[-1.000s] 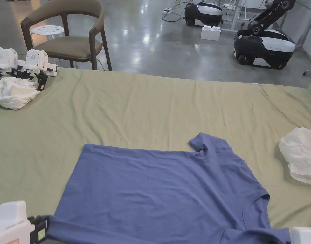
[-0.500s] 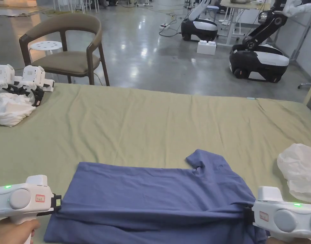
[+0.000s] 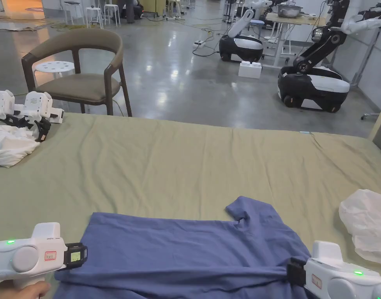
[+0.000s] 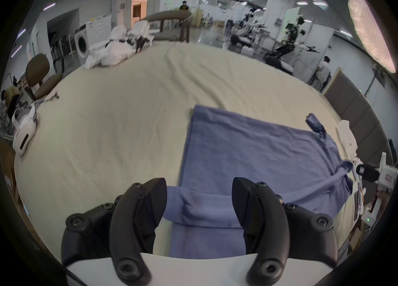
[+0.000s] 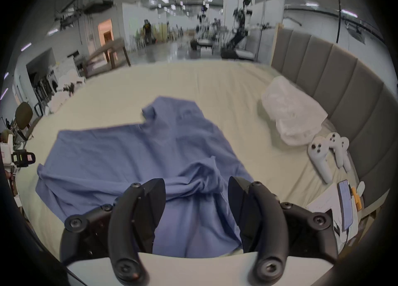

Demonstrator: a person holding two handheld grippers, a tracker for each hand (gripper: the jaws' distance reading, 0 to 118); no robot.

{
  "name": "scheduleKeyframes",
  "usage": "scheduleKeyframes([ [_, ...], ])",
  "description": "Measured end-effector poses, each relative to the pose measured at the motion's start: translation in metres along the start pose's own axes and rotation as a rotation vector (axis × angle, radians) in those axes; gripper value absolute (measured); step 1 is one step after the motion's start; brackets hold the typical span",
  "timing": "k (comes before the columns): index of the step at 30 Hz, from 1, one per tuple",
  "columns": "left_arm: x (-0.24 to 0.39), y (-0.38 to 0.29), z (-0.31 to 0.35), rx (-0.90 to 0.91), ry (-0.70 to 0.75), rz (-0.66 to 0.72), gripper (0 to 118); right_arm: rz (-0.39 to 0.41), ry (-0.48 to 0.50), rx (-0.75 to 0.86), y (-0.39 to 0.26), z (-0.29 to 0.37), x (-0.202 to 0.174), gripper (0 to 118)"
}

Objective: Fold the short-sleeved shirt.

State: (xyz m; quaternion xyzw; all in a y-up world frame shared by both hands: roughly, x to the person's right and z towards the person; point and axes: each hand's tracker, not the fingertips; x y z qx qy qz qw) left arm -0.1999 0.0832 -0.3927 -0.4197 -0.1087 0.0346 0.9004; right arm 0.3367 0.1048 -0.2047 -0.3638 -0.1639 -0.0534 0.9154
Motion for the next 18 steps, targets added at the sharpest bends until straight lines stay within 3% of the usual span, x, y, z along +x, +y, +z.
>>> scheduleKeyframes([
  [7,0.038,-0.011,0.064,0.280,-0.011,-0.086,65,0.028,-0.004,0.336,0.009,0.071,-0.038,65],
  [10,0.058,-0.022,0.096,0.430,0.045,-0.131,54,0.018,-0.028,0.490,0.006,0.099,-0.055,63],
  [12,0.072,-0.029,0.114,0.499,0.075,-0.175,33,0.019,-0.034,0.562,0.003,0.115,-0.065,45],
  [14,0.080,-0.036,0.130,0.566,0.086,-0.192,12,0.025,-0.037,0.612,0.000,0.124,-0.074,11],
  [15,0.083,-0.038,0.138,0.594,0.092,-0.191,3,0.031,-0.037,0.631,-0.002,0.128,-0.078,6],
  [18,0.090,-0.046,0.156,0.652,0.107,-0.180,0,0.023,-0.029,0.667,-0.007,0.139,-0.085,2],
])
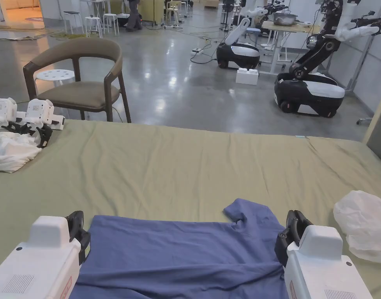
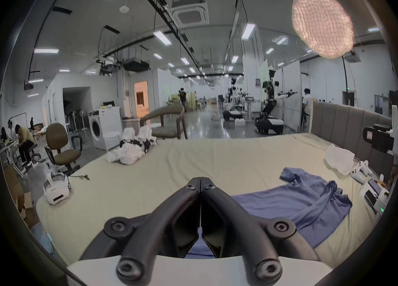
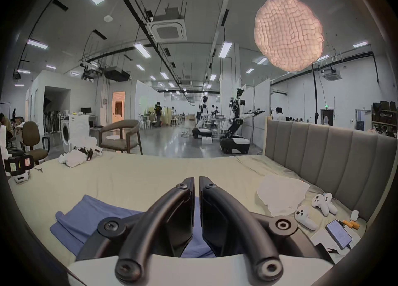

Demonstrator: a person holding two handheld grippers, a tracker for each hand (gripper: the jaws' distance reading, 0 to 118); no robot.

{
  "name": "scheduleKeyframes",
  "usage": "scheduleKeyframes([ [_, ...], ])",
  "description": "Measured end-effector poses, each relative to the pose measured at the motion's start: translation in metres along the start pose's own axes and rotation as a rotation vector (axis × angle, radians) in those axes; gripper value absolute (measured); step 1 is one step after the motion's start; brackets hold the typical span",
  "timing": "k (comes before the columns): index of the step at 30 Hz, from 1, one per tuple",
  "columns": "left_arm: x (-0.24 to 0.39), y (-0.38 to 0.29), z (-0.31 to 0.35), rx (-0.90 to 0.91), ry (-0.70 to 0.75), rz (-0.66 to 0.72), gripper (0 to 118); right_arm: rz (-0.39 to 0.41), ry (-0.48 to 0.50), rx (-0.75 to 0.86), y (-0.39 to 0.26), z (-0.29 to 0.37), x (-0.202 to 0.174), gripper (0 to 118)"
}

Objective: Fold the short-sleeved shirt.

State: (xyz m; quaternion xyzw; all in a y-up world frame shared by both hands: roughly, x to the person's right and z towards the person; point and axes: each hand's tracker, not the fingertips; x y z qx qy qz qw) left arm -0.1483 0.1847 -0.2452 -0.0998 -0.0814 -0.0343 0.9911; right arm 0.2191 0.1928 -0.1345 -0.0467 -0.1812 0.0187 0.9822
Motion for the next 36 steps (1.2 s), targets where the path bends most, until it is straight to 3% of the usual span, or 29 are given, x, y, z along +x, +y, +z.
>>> scheduleKeyframes([
  [8,-0.020,-0.005,0.018,-0.032,0.004,-0.002,0,0.005,0.023,0.035,0.000,0.016,-0.004,0],
  [11,-0.040,-0.026,-0.001,-0.197,0.025,-0.059,0,0.012,0.037,0.013,-0.004,0.016,-0.005,0],
  [17,-0.078,-0.081,-0.060,-0.553,-0.005,0.011,3,0.013,0.051,-0.053,-0.019,0.014,0.001,0],
  [19,-0.085,-0.093,-0.077,-0.631,-0.018,0.045,17,0.017,0.053,-0.075,-0.024,0.013,0.002,0],
  [22,-0.091,-0.110,-0.101,-0.735,-0.059,0.120,62,0.018,0.051,-0.108,-0.030,0.012,0.005,0],
  [23,-0.091,-0.114,-0.108,-0.774,-0.066,0.132,71,0.015,0.051,-0.122,-0.032,0.011,0.007,0],
  [29,-0.079,-0.138,-0.128,-0.922,-0.022,0.043,71,-0.007,0.023,-0.177,-0.042,0.012,0.021,0],
  [31,-0.075,-0.138,-0.126,-0.889,-0.011,0.069,68,-0.009,0.013,-0.189,-0.044,0.012,0.025,0],
  [36,-0.054,-0.133,-0.118,-0.887,-0.062,0.006,13,-0.027,-0.004,-0.231,-0.051,0.011,0.034,0],
])
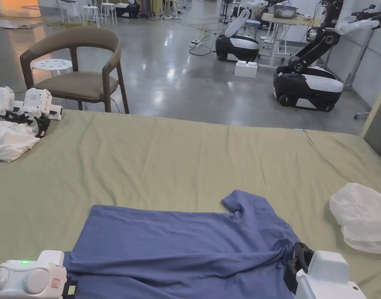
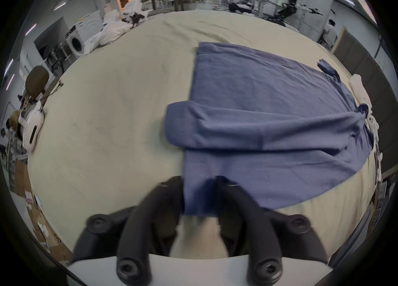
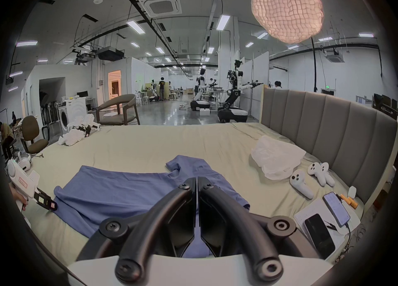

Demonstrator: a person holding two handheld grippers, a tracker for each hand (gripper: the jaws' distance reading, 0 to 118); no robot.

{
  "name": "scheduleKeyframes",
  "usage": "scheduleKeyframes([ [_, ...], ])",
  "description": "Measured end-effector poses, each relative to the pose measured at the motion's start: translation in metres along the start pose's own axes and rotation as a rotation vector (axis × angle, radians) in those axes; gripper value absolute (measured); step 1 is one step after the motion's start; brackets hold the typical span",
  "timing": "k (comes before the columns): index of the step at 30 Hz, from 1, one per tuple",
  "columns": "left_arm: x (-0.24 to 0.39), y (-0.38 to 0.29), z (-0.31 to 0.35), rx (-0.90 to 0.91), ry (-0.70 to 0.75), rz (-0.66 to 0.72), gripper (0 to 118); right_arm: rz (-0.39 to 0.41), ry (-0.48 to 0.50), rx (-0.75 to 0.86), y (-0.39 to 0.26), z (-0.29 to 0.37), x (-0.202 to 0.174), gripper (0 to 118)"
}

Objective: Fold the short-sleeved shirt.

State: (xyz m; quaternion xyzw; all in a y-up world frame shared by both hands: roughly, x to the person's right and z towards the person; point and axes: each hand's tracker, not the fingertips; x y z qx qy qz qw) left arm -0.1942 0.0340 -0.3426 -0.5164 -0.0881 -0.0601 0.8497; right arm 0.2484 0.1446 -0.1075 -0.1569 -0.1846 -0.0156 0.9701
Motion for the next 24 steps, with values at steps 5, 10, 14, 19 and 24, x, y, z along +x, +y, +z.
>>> scheduleKeyframes([
  [5,0.011,-0.005,0.000,-0.001,-0.017,-0.047,2,-0.027,-0.005,-0.069,-0.009,-0.009,0.016,1],
  [10,-0.007,-0.010,0.019,0.061,-0.054,0.009,0,0.013,-0.055,-0.243,-0.016,-0.032,0.050,39],
  [14,-0.017,-0.015,0.035,0.115,-0.086,0.027,0,0.008,-0.019,-0.441,-0.030,-0.068,0.080,69],
  [19,-0.016,-0.018,0.052,0.152,-0.092,0.019,0,0.018,0.045,-0.631,-0.059,-0.112,0.095,69],
  [24,-0.014,-0.022,0.054,0.164,-0.088,0.031,0,0.008,0.096,-0.761,-0.090,-0.136,0.090,47],
])
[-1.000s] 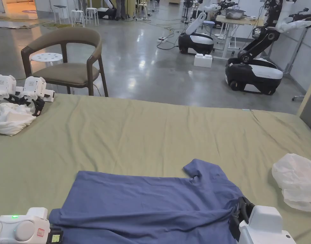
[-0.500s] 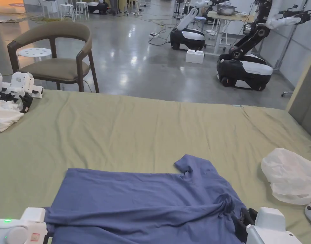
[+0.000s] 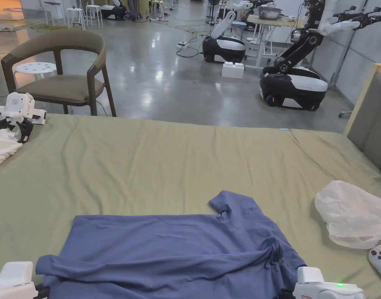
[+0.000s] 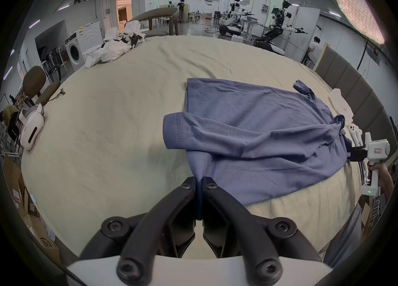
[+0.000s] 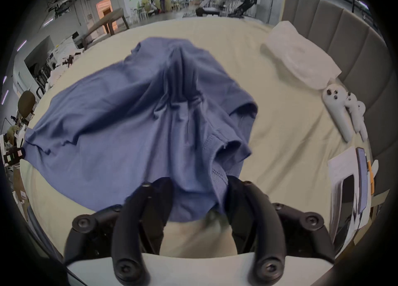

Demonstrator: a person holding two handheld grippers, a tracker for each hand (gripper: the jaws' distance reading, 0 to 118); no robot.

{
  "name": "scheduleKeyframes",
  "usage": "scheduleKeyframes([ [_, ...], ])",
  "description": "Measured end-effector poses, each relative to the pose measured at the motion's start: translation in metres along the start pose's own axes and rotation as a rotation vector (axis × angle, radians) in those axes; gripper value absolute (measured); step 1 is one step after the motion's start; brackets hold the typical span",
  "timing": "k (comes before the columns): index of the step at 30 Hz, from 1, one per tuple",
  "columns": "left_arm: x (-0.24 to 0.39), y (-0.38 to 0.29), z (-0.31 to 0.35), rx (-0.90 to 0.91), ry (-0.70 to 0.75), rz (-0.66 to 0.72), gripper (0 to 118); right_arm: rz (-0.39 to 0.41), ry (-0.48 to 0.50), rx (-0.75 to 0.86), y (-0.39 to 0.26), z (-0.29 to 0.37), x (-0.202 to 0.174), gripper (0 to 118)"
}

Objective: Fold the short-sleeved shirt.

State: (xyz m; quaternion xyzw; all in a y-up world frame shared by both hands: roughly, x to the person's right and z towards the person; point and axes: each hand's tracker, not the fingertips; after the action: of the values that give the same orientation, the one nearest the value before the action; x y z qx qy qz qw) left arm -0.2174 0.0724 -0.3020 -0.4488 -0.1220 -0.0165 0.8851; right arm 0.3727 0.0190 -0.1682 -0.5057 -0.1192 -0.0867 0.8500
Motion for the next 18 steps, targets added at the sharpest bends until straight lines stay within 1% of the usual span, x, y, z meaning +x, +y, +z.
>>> scheduleKeyframes([
  [1,0.000,-0.001,-0.001,-0.002,0.000,0.001,0,-0.002,-0.006,0.031,-0.002,0.002,-0.002,39],
  [2,0.001,-0.002,-0.002,-0.006,0.003,0.000,0,0.000,-0.012,0.047,-0.001,0.006,-0.004,14],
  [3,0.001,-0.004,-0.002,-0.006,0.005,0.000,0,0.004,-0.008,0.048,0.000,0.008,-0.005,10],
  [5,0.001,-0.006,-0.001,-0.003,0.007,0.003,0,0.025,0.013,0.061,-0.001,0.008,-0.011,9],
  [6,0.002,-0.005,-0.001,0.001,0.008,0.004,0,0.068,-0.033,0.055,-0.001,0.009,-0.014,9],
  [7,0.002,-0.005,0.000,0.005,0.007,0.007,0,0.087,-0.033,0.068,-0.002,0.013,-0.017,9],
  [12,0.001,0.008,0.016,0.044,0.007,0.008,0,0.064,-0.038,0.102,0.006,0.049,-0.021,8],
  [14,0.003,0.017,0.026,0.066,0.002,-0.005,0,0.072,-0.058,0.130,0.012,0.069,-0.021,8],
  [18,0.002,0.035,0.055,0.121,0.013,-0.005,0,0.098,-0.052,0.157,0.023,0.106,-0.019,8],
])
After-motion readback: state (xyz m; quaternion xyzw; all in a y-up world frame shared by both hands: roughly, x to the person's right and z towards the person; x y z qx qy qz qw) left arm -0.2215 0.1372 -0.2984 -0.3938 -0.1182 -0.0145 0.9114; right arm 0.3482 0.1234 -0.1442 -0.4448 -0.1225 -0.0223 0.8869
